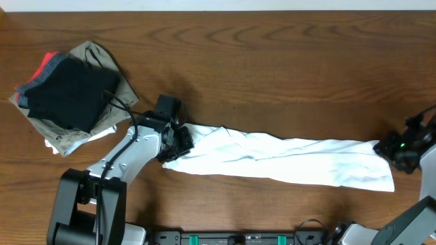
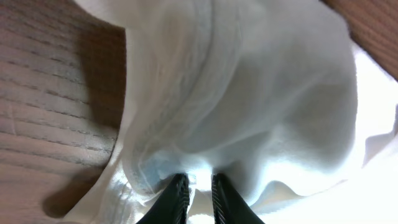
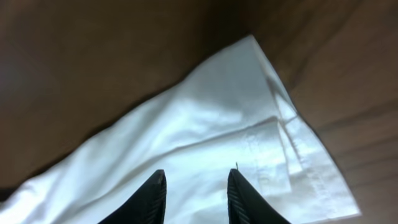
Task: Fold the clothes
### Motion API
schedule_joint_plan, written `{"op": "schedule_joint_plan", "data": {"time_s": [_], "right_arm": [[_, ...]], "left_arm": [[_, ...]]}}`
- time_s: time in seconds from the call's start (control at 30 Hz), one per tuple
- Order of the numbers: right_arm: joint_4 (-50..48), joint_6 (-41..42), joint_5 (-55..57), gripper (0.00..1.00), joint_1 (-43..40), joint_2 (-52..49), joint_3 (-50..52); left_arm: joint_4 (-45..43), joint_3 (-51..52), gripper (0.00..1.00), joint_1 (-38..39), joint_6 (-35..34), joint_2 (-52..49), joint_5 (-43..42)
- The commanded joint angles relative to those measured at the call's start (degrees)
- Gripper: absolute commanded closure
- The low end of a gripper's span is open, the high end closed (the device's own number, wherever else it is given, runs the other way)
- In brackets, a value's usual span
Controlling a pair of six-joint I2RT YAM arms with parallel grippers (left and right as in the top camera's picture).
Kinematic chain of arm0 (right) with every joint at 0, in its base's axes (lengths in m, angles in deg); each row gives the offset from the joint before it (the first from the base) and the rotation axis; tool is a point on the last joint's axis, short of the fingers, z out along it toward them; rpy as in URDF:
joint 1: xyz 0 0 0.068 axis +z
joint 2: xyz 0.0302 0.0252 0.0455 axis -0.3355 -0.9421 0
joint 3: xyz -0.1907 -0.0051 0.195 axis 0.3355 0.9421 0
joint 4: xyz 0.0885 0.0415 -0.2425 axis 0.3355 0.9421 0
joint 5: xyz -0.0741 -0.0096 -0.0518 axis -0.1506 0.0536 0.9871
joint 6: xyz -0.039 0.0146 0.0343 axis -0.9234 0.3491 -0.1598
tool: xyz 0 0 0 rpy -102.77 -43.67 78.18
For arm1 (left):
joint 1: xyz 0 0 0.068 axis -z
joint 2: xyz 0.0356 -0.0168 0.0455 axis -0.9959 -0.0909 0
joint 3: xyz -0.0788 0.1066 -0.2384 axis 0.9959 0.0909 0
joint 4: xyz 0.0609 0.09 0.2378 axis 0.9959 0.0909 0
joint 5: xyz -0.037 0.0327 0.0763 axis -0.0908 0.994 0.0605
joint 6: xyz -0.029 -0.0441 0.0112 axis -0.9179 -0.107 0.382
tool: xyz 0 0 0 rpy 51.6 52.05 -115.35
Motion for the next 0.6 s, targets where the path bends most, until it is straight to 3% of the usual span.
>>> {"op": "schedule_joint_plan", "data": {"time_s": [0.0,0.57], "right_arm": [[-3.1,4.0,1.1,0.69,0.4,-0.7,4.5],[-19.1,6.4,1.1,0.72,0.4,-3.0,16.3]], "left_arm": [[0.2,0.2,0.76,-0.3,0.5,-0.4,-0.7],[-4.4,0.2,0.75,-0.3,0.5,-0.4,1.2]]}}
